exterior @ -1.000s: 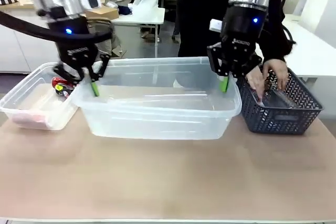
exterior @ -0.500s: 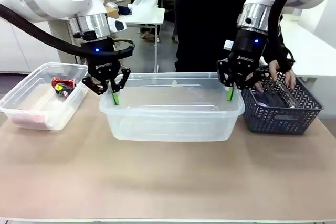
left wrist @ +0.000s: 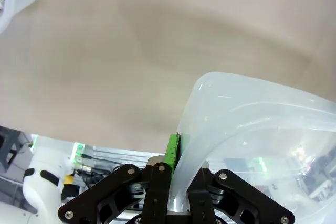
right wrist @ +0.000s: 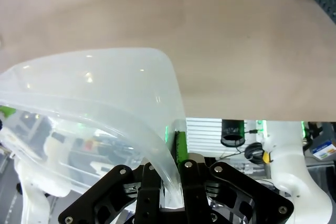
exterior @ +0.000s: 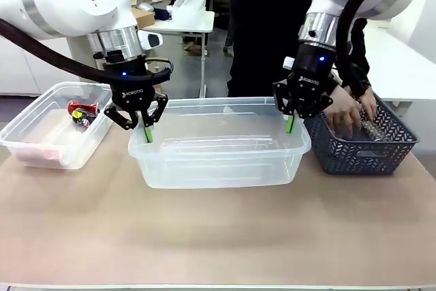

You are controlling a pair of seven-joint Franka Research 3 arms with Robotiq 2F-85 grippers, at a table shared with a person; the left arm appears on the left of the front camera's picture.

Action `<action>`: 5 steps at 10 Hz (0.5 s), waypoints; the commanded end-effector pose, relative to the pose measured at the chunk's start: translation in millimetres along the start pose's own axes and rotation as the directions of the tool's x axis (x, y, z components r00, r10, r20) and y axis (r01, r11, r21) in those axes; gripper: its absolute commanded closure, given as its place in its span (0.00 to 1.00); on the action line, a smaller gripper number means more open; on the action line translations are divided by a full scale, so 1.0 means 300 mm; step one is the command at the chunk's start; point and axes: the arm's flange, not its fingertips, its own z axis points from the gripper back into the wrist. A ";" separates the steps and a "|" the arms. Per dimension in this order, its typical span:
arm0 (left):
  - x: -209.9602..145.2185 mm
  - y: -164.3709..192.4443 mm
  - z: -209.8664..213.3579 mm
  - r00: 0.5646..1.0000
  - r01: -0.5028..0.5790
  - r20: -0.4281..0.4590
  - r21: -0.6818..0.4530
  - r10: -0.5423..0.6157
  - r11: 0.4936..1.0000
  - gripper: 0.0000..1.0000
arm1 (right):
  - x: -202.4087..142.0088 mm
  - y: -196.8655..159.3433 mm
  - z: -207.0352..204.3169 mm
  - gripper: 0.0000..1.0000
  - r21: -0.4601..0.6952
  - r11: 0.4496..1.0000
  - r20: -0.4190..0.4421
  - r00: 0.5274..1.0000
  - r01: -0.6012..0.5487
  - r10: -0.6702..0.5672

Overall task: Sort the waste into each basket.
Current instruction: Pick up the Organizing box on the right side of the table and lift it, then offer the picked Organizing box to the human.

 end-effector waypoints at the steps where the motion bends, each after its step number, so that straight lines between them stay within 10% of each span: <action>1: 0.015 -0.009 0.012 1.000 -0.001 -0.006 -0.005 0.001 1.000 1.00 | -0.014 -0.044 0.023 1.00 -0.004 1.000 -0.006 1.000 0.023 -0.023; 5: 0.015 -0.009 0.012 1.000 -0.001 -0.006 -0.005 0.001 1.000 1.00 | -0.014 -0.044 0.023 1.00 -0.004 1.000 -0.006 1.000 0.023 -0.023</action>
